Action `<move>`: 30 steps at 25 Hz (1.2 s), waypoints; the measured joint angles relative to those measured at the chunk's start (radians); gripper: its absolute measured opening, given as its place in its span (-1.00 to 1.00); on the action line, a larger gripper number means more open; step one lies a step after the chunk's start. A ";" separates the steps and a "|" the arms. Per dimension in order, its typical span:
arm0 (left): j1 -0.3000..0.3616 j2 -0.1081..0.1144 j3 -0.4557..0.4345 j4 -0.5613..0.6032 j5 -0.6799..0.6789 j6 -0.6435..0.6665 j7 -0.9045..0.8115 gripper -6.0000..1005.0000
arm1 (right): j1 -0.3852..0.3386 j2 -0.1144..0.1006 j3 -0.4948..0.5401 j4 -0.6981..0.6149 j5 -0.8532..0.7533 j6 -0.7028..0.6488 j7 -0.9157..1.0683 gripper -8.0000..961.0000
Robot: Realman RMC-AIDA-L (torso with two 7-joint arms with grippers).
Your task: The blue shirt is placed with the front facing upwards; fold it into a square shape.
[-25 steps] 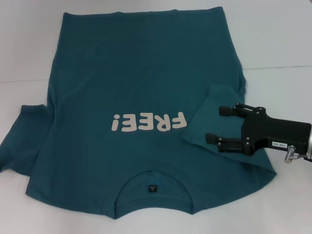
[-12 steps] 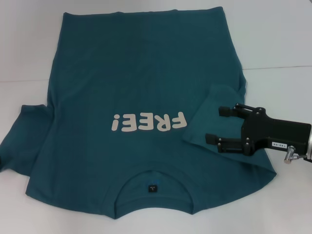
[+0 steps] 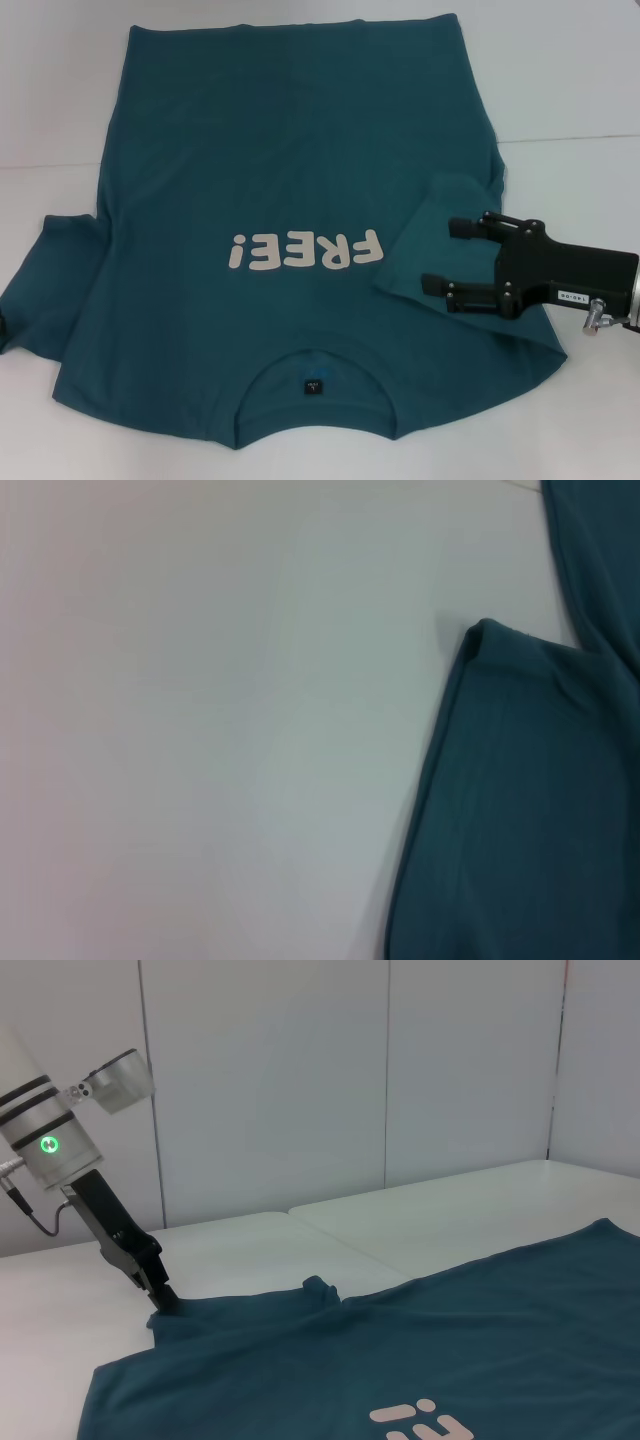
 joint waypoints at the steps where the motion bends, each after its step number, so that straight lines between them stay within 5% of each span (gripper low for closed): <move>1: 0.000 0.000 0.000 0.000 0.000 0.000 0.000 -0.92 | 0.000 0.000 0.000 0.000 0.000 0.000 0.000 0.91; 30: 0.006 -0.008 0.000 0.011 0.067 -0.132 -0.008 -0.92 | -0.002 0.000 0.001 0.001 -0.001 0.008 0.001 0.91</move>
